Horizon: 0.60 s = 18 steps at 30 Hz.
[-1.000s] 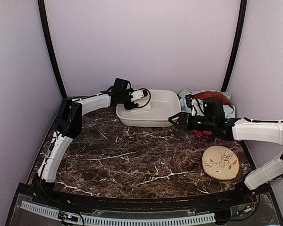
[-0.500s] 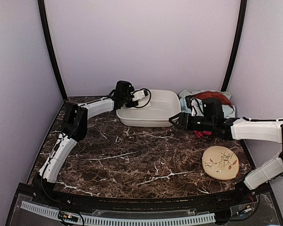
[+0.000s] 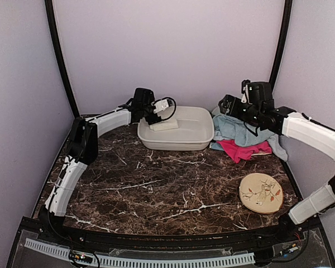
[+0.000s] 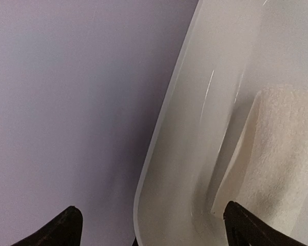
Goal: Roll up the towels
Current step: Place the towel in the bin.
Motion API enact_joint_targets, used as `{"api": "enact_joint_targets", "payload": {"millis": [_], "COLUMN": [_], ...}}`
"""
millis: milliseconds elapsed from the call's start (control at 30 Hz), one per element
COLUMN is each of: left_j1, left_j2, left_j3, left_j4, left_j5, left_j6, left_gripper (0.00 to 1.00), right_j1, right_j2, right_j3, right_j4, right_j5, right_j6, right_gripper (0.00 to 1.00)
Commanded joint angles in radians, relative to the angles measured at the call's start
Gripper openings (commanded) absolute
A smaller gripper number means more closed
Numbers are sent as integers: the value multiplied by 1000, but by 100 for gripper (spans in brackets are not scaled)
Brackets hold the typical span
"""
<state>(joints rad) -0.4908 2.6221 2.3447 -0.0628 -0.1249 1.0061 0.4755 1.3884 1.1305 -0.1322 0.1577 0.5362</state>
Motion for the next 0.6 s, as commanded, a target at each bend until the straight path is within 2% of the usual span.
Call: {"api": "enact_joint_targets", "payload": {"millis": [0,133,333,567], "left_j1": [24,33,61,76], "left_j2": [-188,-250,-338,-414], "left_j3": [-5,12,27,8], "left_j4": [-169,-263,-369,-532], "left_j5": [27,13,21,45], "left_j6": [-116,-156,-249,-341], "left_gripper": [99,99,99,99], "right_j1": [-72,-97,-114,-120], "right_j2": [57,141,273,314], "right_j3": [97,167,221,137], "right_j4": [-242,-388,-500,-521], "right_j5": [249,312,297,247], "right_j6": [0,20,37,75], "right_gripper": [100,95,81,68]}}
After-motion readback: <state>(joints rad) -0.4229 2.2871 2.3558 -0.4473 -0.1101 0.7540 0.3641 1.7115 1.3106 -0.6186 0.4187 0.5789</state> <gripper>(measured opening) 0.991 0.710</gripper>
